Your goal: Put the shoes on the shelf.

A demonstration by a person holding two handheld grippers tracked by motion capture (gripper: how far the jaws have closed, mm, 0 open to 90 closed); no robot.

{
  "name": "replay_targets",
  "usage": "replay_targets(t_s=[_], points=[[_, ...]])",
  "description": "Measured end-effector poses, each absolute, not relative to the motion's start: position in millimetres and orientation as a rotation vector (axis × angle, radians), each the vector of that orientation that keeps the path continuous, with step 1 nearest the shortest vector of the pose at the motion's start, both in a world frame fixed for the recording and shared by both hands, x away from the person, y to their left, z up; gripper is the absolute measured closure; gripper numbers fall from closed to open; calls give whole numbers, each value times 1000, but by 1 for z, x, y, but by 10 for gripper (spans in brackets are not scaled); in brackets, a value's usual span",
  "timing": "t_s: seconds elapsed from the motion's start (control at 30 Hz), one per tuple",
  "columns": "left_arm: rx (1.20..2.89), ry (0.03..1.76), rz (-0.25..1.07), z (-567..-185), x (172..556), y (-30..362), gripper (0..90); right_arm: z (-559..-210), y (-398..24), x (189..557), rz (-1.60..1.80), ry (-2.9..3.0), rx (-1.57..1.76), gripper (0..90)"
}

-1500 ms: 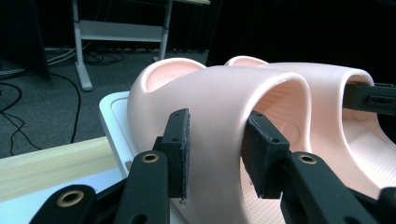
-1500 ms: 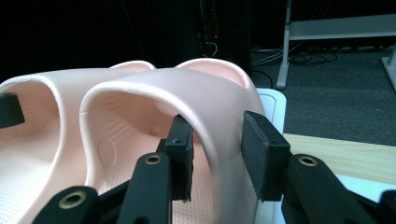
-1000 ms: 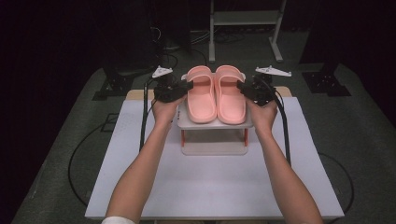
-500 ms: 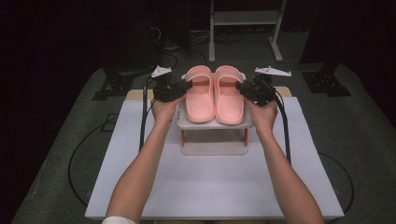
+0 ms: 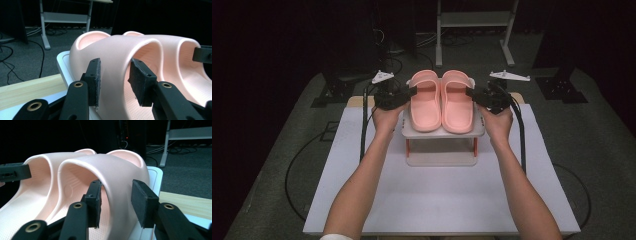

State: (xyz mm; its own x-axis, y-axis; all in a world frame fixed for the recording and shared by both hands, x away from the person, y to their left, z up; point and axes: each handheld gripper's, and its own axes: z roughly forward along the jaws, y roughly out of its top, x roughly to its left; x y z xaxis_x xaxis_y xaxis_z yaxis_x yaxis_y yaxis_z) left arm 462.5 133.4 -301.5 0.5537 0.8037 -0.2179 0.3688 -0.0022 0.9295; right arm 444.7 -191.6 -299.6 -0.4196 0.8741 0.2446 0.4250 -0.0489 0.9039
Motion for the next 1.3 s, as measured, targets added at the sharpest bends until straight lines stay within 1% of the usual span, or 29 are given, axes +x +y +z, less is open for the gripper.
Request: replay_targets(t_s=[0.23,0.5,0.87,0.97,1.3], points=[[1574,1003,444,-297,453,137,600,-297,-200,436,1481,1822,1356,580],[1579,959,417,-296,442,137,584,-300,-206,428,1513,1836,1346,565],[1582,919,393,-301,434,135,577,-302,-209,418,1538,1837,1323,554],[1564,918,362,-302,432,136,574,-302,-210,416,1547,1840,1318,554],[1564,885,345,-303,427,136,543,-305,-212,410,1563,1867,1289,527]])
